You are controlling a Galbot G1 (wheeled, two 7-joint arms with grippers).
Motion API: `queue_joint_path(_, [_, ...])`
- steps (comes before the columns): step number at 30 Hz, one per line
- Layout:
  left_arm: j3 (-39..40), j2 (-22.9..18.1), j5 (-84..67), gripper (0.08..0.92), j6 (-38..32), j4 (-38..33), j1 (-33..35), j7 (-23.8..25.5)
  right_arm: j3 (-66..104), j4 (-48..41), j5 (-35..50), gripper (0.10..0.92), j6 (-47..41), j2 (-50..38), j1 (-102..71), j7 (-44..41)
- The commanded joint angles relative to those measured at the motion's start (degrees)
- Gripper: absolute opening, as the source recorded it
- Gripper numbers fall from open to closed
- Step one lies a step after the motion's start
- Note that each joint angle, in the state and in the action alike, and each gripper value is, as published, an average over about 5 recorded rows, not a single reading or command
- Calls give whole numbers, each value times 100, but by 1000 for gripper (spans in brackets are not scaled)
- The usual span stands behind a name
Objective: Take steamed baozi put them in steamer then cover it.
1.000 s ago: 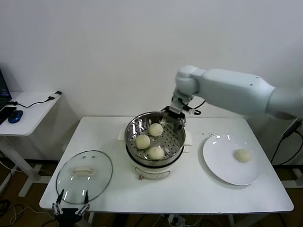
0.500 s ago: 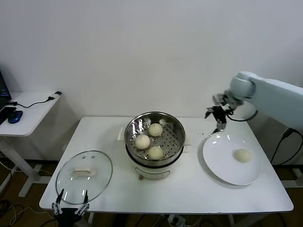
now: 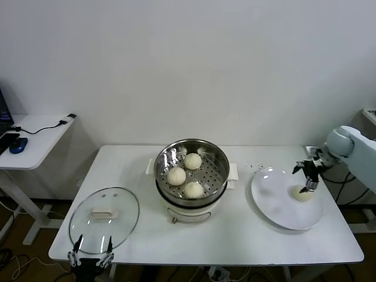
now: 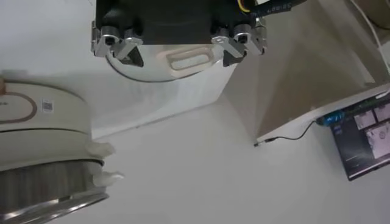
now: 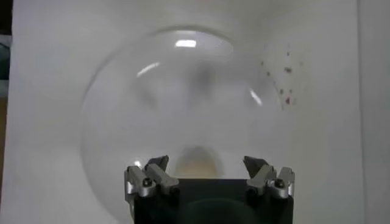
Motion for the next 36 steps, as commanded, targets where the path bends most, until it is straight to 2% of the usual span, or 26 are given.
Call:
queue_joint_path(1, [-11, -31, 51, 823, 29, -3, 14, 7, 1150, -908, -1018, 823, 472, 128, -854, -124])
queue_joint_path(15, [-15, -75, 89, 823, 84, 64, 17, 8, 1312, -1638, -1437, 823, 562, 980, -889, -35])
queue_joint_path(30, [-13, -66, 100, 823, 43, 160, -7, 1, 1465, -1956, -1626, 820, 630, 1189, -821, -16])
queue_joint_path(33, [-9, -66, 102, 823, 33, 167, -1, -1, 1473, -1977, -1614, 782, 623, 1201, -791, -39])
queue_joint_path(36, [0, -71, 103, 823, 26, 176, 4, -3, 1445, -1975, -1562, 704, 611, 1201, -753, -73])
